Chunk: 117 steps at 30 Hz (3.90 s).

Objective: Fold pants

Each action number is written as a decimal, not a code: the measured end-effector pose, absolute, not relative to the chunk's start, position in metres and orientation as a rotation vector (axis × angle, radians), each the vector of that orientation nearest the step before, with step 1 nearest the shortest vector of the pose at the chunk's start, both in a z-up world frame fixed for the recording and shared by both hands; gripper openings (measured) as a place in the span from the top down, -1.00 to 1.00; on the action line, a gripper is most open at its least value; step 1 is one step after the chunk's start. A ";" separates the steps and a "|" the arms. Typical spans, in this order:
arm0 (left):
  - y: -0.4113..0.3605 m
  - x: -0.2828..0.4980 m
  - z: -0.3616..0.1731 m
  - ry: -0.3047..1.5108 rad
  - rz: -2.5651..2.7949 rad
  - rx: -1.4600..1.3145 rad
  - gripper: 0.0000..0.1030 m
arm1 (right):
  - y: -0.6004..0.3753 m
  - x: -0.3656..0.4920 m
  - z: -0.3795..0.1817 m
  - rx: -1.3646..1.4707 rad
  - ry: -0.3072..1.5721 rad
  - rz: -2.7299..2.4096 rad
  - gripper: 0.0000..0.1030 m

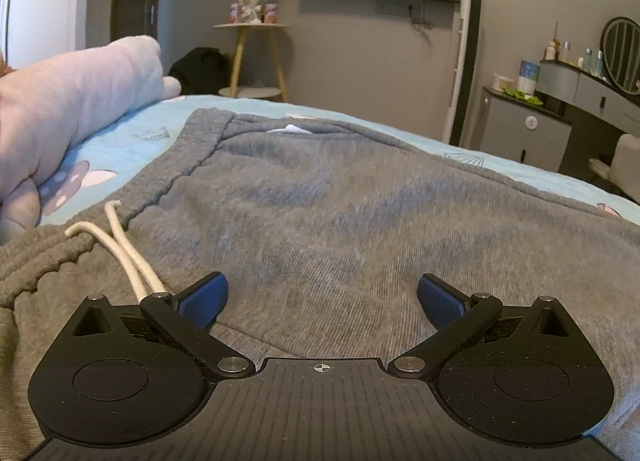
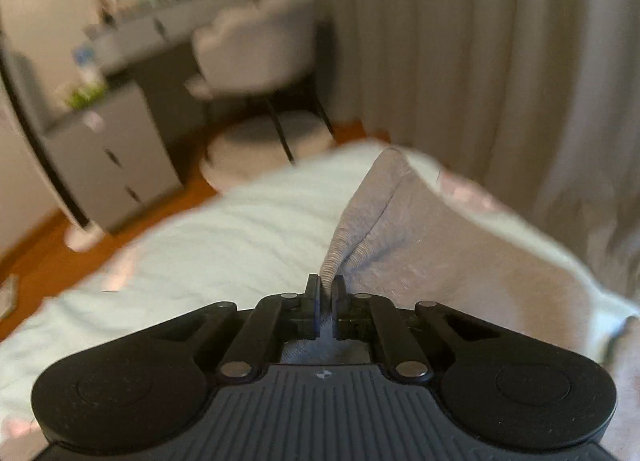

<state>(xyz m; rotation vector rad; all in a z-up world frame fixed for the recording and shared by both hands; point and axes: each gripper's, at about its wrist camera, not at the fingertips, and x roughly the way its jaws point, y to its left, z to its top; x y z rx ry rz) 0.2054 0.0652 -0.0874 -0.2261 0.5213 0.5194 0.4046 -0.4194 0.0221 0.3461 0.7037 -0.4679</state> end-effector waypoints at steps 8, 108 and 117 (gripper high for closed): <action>0.082 0.186 -0.055 0.472 0.323 -0.396 -1.00 | -0.431 0.150 0.040 0.497 0.539 -0.403 0.91; 0.003 0.085 -0.021 0.828 -0.146 -0.396 -0.40 | -0.612 0.007 -0.057 0.971 0.454 -0.516 0.32; -0.025 0.095 -0.042 0.908 -0.131 -0.319 -0.40 | -0.619 0.029 -0.052 0.922 0.459 -0.499 0.90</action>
